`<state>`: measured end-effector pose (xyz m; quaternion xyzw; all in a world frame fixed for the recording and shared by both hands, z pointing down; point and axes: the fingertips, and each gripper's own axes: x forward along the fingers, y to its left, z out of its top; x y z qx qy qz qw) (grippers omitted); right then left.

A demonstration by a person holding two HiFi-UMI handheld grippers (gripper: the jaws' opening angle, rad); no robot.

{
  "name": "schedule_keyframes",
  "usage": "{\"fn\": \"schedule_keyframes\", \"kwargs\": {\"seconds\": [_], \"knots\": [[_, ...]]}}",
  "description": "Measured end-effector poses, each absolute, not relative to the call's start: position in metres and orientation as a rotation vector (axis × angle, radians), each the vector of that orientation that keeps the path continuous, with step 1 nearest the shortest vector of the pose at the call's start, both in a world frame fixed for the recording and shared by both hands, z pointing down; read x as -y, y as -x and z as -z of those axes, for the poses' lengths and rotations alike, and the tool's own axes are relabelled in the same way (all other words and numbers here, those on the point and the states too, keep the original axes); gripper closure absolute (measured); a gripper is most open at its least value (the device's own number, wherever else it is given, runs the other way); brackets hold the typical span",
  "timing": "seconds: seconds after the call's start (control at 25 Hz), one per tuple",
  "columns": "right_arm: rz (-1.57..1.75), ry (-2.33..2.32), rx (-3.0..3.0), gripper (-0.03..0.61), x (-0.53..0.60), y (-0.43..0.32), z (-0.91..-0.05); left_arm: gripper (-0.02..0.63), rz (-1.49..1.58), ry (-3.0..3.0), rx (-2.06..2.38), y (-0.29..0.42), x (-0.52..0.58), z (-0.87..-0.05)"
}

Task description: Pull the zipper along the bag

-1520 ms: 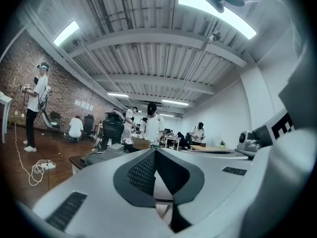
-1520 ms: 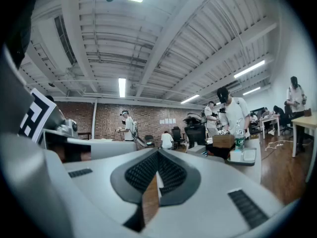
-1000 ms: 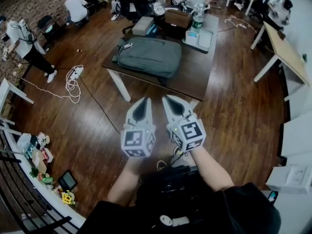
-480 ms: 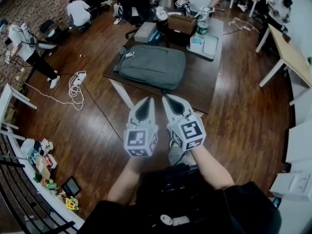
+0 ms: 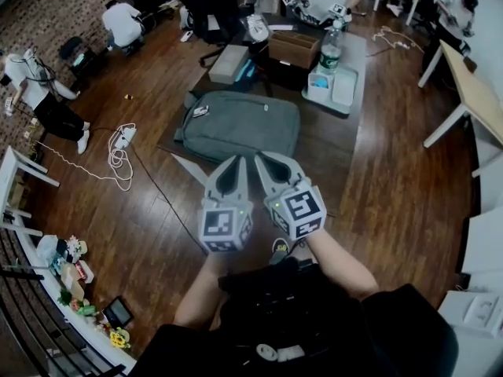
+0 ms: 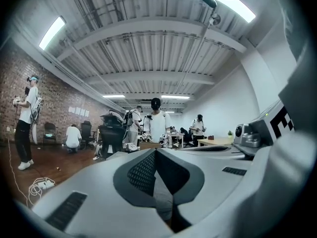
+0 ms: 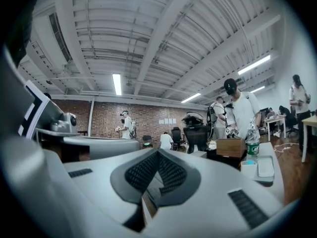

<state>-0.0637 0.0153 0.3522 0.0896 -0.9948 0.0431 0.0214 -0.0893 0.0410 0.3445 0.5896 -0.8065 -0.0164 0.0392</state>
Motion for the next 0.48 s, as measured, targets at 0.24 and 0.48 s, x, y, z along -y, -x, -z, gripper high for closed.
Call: {"fn": "schedule_keyframes", "kwargs": {"seconds": [0.24, 0.48], "knots": [[-0.129, -0.241, 3.078, 0.568, 0.030, 0.091, -0.359, 0.623, 0.034, -1.743, 2.461, 0.116, 0.003, -0.355], [-0.152, -0.229, 3.066, 0.568, 0.054, 0.104, -0.367, 0.623, 0.013, -1.730, 2.498, 0.137, 0.025, -0.359]]}}
